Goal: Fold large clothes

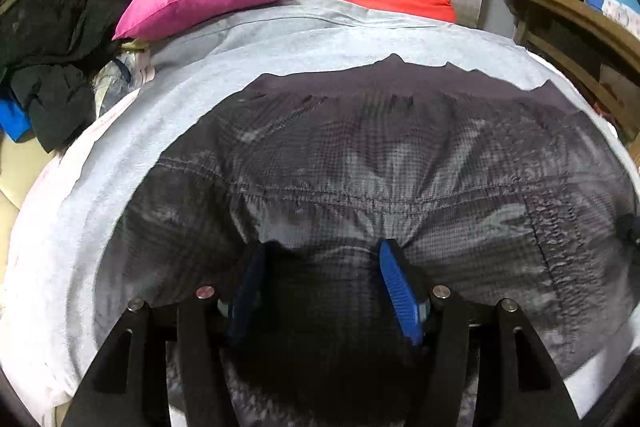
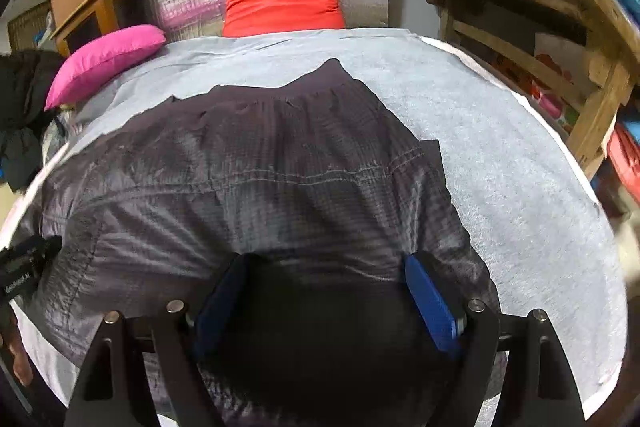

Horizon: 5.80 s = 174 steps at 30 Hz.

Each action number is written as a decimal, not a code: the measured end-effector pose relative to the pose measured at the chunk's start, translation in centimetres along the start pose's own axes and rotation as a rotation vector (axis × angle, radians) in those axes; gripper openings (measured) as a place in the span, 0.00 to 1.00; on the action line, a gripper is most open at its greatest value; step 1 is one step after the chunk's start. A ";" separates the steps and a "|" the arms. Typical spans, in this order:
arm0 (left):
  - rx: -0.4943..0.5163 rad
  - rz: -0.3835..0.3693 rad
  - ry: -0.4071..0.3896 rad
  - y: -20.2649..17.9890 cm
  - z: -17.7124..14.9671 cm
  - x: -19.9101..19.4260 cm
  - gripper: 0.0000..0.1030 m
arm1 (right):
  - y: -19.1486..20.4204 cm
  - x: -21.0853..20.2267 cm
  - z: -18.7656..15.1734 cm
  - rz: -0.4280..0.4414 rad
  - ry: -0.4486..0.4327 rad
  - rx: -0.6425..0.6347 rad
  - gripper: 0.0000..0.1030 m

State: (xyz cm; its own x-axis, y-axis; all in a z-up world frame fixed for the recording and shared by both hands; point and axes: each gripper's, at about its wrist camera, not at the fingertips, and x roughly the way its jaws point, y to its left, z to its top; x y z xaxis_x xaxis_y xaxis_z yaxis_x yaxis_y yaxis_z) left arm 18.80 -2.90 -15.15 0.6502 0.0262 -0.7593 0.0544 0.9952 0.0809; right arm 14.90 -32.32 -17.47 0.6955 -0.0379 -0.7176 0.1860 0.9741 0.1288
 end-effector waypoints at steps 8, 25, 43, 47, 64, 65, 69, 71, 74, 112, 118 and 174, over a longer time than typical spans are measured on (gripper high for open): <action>-0.067 -0.016 -0.089 0.8 0.0 -4.0 0.66 | 2.9 -5.5 1.1 0.062 -0.098 -0.035 0.83; 0.004 0.033 -0.068 -0.2 -2.0 -1.9 0.72 | 2.3 -2.8 -2.5 0.007 0.002 -0.059 0.84; -0.023 -0.023 -0.019 -3.7 4.0 1.7 0.73 | 8.0 3.8 5.6 0.004 0.115 -0.157 0.86; 0.037 0.019 0.025 -4.3 3.5 4.0 0.77 | 7.9 5.2 4.8 -0.012 0.116 -0.175 0.89; -0.095 0.004 -0.157 3.2 2.0 -4.0 0.77 | 3.5 -3.0 0.8 -0.012 -0.054 -0.057 0.93; -0.104 0.025 -0.161 3.8 1.4 -4.0 0.77 | 3.1 -3.1 0.2 -0.017 -0.056 -0.052 0.93; -0.125 0.071 -0.076 4.9 -0.5 -1.5 0.77 | 1.8 -1.3 -1.4 -0.024 0.013 -0.049 0.93; -0.111 0.096 -0.056 4.9 -1.1 -0.4 0.78 | 1.6 -0.8 -1.8 -0.027 0.021 -0.052 0.93; -0.091 0.119 -0.070 4.7 -1.3 0.5 0.80 | 1.0 -0.5 -2.0 -0.024 0.025 -0.034 0.96; -0.174 0.085 -0.062 6.1 -2.2 -4.4 0.84 | 4.3 -6.1 -3.1 0.002 -0.131 -0.083 1.00; -0.146 0.098 0.021 5.4 -3.3 -1.3 0.89 | 0.9 -1.1 -4.9 -0.008 0.025 0.020 1.00; -0.105 -0.026 -0.079 1.1 -2.3 -13.7 0.98 | 8.8 -14.1 -5.4 0.048 -0.132 -0.165 1.00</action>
State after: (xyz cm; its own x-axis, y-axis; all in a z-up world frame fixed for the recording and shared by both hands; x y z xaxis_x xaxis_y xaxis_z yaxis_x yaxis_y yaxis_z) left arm 8.19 -1.91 -6.16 0.7076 -0.0027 -0.7066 -0.0050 0.9999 -0.0088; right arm 2.98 -22.05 -9.90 0.7874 -0.0091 -0.6163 0.0422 0.9983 0.0392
